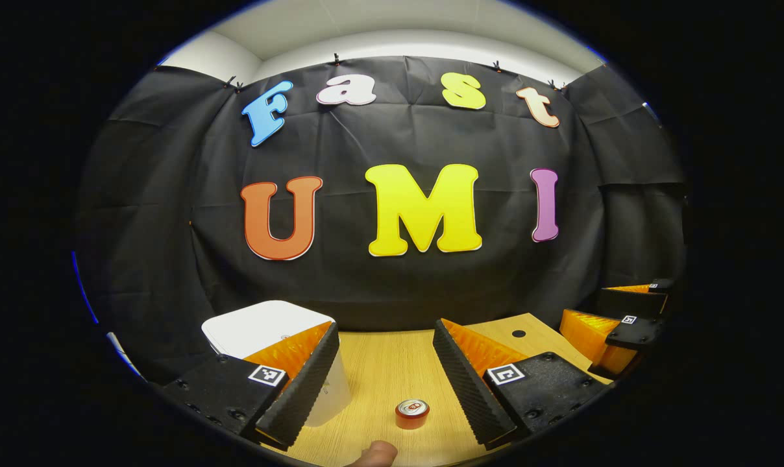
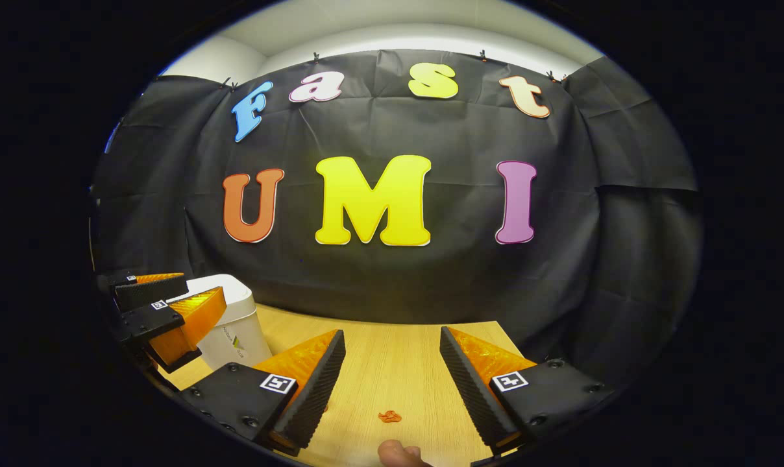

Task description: Press the lid of the desktop garbage bin to open it, pick up the crumpled paper on the desktop and throw it into the bin, then pick up the pop can on the desktop and drop it into the bin, and finally close the garbage bin lid.

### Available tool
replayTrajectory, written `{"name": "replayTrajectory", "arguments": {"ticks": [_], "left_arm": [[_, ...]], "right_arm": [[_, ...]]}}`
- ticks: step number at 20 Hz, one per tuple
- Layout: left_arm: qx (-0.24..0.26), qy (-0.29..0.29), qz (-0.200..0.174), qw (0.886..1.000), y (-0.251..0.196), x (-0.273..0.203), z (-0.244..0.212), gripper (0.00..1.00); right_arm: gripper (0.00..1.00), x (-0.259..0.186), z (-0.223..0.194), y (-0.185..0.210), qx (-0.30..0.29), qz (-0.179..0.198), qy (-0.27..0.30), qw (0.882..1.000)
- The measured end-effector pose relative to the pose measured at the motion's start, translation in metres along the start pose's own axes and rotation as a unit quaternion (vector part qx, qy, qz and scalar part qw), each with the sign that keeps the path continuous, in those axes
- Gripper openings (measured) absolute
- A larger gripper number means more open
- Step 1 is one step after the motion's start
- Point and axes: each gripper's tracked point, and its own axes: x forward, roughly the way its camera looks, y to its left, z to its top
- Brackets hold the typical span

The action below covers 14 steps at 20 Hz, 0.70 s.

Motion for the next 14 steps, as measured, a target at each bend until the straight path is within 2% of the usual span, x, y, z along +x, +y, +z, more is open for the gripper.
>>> {"name": "replayTrajectory", "arguments": {"ticks": [6,8,9,10,14], "left_arm": [[0.008,0.007,0.001,1.0,0.008,0.007,-0.005,0.96],[-0.001,0.01,-0.008,1.0,0.007,0.01,-0.006,0.94],[-0.005,0.012,-0.006,1.0,0.01,0.011,-0.008,0.91],[-0.008,0.014,-0.008,1.0,0.012,0.012,-0.01,0.81],[-0.019,0.022,0.003,1.0,0.026,0.02,-0.017,0.67]], "right_arm": [[0.93,0.004,-0.003,0.004,-0.002,0.005,0.005,1.0],[0.93,0.005,-0.003,0.005,-0.003,0.006,0.005,1.0],[0.93,0.008,-0.002,0.006,-0.004,0.005,0.006,1.0],[0.92,0.01,-0.003,0.008,-0.004,0.007,0.008,1.0],[0.93,0.014,-0.001,0.021,-0.014,0.014,0.008,1.0]]}}
